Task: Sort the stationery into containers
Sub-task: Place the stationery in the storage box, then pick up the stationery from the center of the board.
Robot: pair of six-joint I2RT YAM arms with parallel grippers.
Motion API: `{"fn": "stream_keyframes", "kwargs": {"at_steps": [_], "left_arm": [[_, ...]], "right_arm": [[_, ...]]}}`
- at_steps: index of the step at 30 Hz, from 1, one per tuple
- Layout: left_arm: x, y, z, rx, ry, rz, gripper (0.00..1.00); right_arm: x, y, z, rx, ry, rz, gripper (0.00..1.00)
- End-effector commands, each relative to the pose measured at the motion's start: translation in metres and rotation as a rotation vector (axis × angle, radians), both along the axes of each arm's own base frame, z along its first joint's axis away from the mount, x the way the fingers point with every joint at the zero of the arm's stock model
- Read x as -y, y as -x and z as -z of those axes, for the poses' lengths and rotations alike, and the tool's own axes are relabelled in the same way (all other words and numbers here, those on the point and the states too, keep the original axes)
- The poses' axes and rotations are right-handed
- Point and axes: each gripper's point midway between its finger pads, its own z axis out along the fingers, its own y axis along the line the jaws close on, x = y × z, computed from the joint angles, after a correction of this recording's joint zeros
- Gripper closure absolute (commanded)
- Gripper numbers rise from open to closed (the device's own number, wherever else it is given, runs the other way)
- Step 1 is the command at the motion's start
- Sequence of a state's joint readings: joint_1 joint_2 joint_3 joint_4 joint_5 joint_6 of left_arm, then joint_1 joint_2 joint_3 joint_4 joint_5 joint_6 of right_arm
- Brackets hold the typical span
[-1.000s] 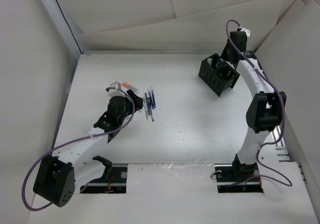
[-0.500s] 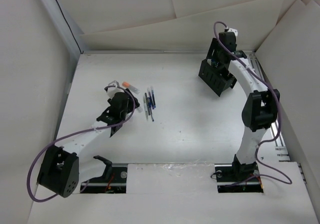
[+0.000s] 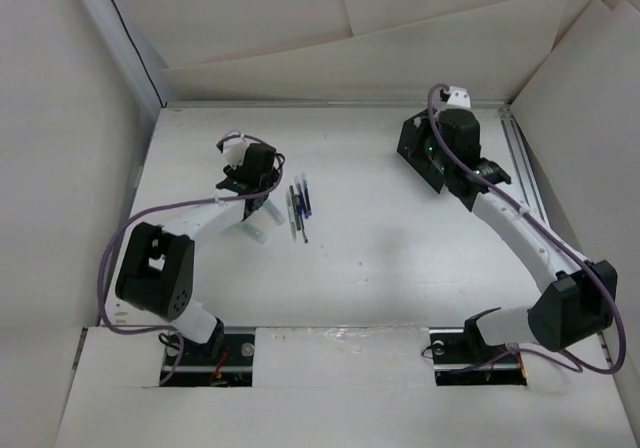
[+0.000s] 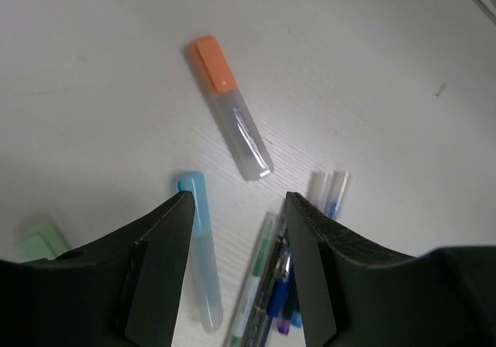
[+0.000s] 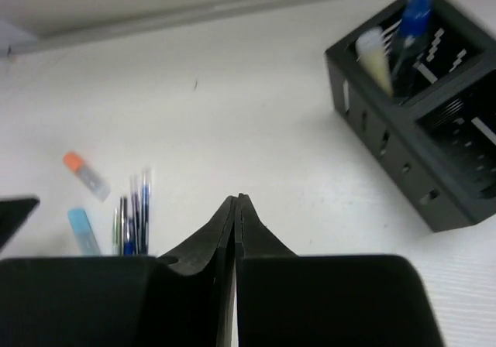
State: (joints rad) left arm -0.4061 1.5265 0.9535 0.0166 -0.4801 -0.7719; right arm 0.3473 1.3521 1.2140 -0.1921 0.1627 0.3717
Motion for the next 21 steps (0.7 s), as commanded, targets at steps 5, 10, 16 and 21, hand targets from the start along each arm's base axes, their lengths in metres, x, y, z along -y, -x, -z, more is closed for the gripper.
{"fn": "stream_keyframes", "kwargs": {"at_steps": [5, 10, 16, 21], "left_arm": [[-0.032, -0.035, 0.033, -0.102, 0.09, -0.073, 0.54], [-0.028, -0.048, 0.05, -0.137, 0.099, -0.063, 0.53], [-0.018, -0.062, 0.049, -0.104, 0.128, -0.028, 0.51], [-0.019, -0.07, 0.049, -0.118, 0.1, -0.024, 0.5]], "right_arm": [[-0.026, 0.029, 0.026, -0.021, -0.015, -0.124, 0.7], [-0.033, 0.038, 0.028, -0.011, -0.037, -0.178, 0.59], [-0.042, 0.04, 0.039, -0.031, -0.05, -0.228, 0.58], [-0.049, 0.041, 0.046, -0.051, -0.05, -0.254, 0.58]]}}
